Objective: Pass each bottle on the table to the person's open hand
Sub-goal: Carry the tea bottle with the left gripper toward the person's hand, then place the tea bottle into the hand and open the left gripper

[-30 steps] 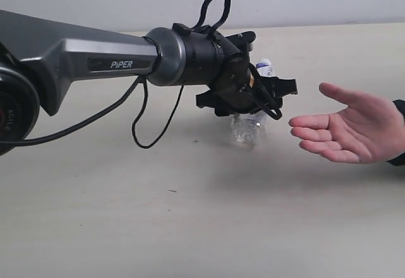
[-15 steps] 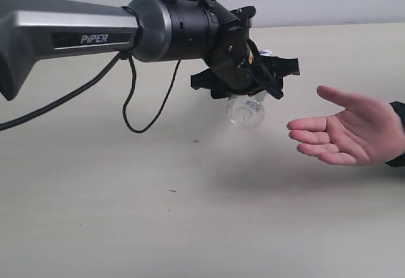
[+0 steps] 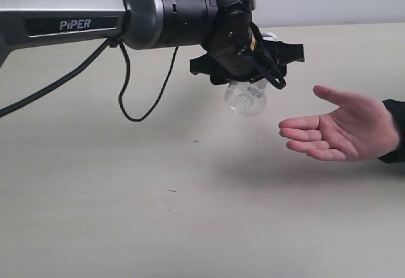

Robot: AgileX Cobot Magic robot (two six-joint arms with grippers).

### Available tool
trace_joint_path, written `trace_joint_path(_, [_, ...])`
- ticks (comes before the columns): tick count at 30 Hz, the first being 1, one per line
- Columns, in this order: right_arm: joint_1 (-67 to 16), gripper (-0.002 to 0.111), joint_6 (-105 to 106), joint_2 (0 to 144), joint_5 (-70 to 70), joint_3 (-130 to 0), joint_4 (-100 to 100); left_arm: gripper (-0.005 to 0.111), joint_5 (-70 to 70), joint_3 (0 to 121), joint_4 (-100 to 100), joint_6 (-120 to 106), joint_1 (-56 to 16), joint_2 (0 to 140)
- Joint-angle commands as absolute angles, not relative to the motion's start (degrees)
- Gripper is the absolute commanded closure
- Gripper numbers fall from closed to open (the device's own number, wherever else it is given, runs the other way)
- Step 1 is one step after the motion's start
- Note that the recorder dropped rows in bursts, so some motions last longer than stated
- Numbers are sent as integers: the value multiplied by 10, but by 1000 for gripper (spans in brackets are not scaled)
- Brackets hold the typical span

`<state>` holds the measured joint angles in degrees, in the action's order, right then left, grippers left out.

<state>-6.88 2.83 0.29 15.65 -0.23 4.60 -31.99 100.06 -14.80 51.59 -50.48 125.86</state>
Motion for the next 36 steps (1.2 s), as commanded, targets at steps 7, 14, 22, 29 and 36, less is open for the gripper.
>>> trace_joint_path(7, [-66, 108, 29, 0, 154, 0, 45, 107, -346, 1001, -261, 652, -563, 1202])
trace_joint_path(14, [-66, 108, 29, 0, 154, 0, 45, 107, -446, 1001, -392, 775, -633, 1155])
trace_joint_path(22, [-66, 108, 29, 0, 154, 0, 45, 107, -482, 1001, -471, 920, -717, 1154])
trace_joint_path(29, [-66, 108, 29, 0, 154, 0, 45, 107, -456, 992, -472, 980, -740, 1159])
trace_joint_path(36, [-66, 108, 29, 0, 154, 0, 45, 107, -413, 992, -473, 1027, -740, 1196])
